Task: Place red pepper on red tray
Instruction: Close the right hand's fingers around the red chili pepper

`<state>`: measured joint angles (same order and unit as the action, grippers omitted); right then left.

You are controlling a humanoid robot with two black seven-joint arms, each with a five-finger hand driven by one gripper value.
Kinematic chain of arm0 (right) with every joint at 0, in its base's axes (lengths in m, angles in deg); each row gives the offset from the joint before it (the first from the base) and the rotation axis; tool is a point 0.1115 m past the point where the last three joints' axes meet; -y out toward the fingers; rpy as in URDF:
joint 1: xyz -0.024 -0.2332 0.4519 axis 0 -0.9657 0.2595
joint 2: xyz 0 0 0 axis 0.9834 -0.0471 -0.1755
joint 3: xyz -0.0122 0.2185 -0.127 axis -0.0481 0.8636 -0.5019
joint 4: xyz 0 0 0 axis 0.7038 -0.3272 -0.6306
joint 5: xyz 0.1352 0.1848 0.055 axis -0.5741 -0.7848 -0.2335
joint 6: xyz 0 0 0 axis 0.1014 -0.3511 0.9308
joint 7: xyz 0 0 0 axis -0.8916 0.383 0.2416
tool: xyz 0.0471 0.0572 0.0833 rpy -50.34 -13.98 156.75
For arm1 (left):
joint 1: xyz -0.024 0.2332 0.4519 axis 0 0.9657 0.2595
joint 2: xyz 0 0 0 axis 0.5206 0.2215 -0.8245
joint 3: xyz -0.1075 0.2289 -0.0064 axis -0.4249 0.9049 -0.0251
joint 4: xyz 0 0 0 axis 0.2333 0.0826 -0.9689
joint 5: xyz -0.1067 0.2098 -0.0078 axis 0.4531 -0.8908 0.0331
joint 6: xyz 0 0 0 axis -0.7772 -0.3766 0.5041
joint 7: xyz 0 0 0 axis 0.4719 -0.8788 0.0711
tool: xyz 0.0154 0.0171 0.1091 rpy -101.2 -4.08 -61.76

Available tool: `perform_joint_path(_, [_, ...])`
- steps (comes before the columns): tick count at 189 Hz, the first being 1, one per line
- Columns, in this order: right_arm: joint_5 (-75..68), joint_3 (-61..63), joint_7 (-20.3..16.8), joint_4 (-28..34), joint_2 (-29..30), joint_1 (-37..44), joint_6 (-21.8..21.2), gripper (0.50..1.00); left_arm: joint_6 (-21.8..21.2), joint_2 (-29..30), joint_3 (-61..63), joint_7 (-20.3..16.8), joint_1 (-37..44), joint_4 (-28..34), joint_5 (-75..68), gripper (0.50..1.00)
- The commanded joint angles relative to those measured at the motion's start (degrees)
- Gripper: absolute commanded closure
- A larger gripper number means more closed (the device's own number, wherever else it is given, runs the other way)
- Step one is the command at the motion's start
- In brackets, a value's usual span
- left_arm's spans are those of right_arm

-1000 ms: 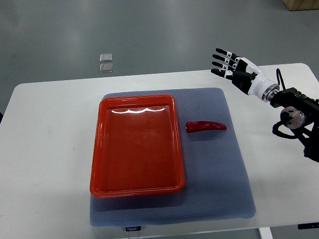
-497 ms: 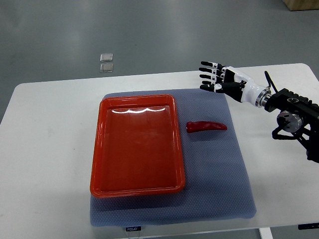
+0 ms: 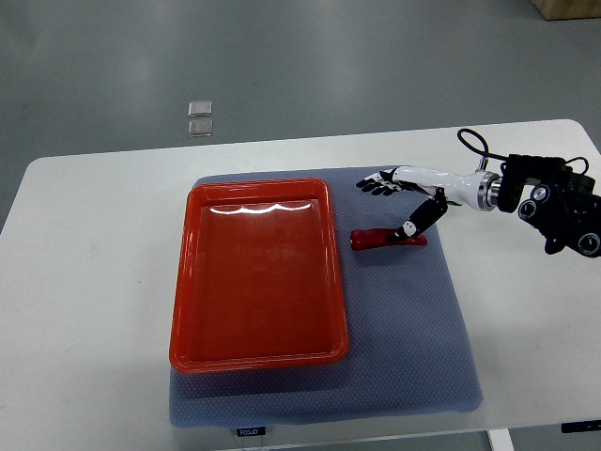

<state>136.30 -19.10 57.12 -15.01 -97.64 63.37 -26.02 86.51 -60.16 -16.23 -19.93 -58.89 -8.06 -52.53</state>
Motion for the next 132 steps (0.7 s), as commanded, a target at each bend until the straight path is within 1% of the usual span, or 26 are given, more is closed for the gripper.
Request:
perform_joint_path(1, [2.94,-5.01,0.0,-0.07,-0.02,1.32,4.19,0.591,0.0,0.0,-0.08,-0.02,0.0,0.0,-0.09,0.5])
perform_joint_path(30, [3.29,-8.18,0.0,0.01,0.15,2.11,9.03,0.595,0.0,0.0,0.01,-0.02,0.0,0.0,0.0,0.5])
perform_joint_path(71, [3.38,-10.55,0.0,0.1,0.42,2.11,9.82,0.603,0.0,0.0,0.01,-0.02,0.0,0.0,0.0,0.5])
perform_joint_path(86, [3.91,-10.55,0.0,0.1,0.42,2.11,9.91,0.617,0.0,0.0,0.01,-0.02,0.0,0.0,-0.09,0.5])
perform_joint_path(94, [3.91,-10.55,0.0,0.1,0.42,2.11,9.91,0.638,0.0,0.0,0.01,-0.02,0.0,0.0,0.0,0.5])
perform_joint_path(110, [4.17,-10.64,0.0,0.1,0.68,2.11,9.91,0.701,0.0,0.0,0.01,0.07,0.0,0.0,0.0,0.5])
perform_joint_path(115, [4.44,-10.64,0.0,0.1,0.77,2.11,9.91,0.709,0.0,0.0,-0.08,-0.02,0.0,0.0,-0.09,0.5])
perform_joint_path(130, [5.23,-10.64,0.0,0.1,0.86,2.11,10.34,0.76,0.0,0.0,0.01,0.07,0.0,0.0,0.0,0.5])
perform_joint_path(132, [5.23,-10.64,0.0,0.1,0.86,2.11,10.35,0.76,0.0,0.0,0.01,0.07,0.0,0.0,0.0,0.5])
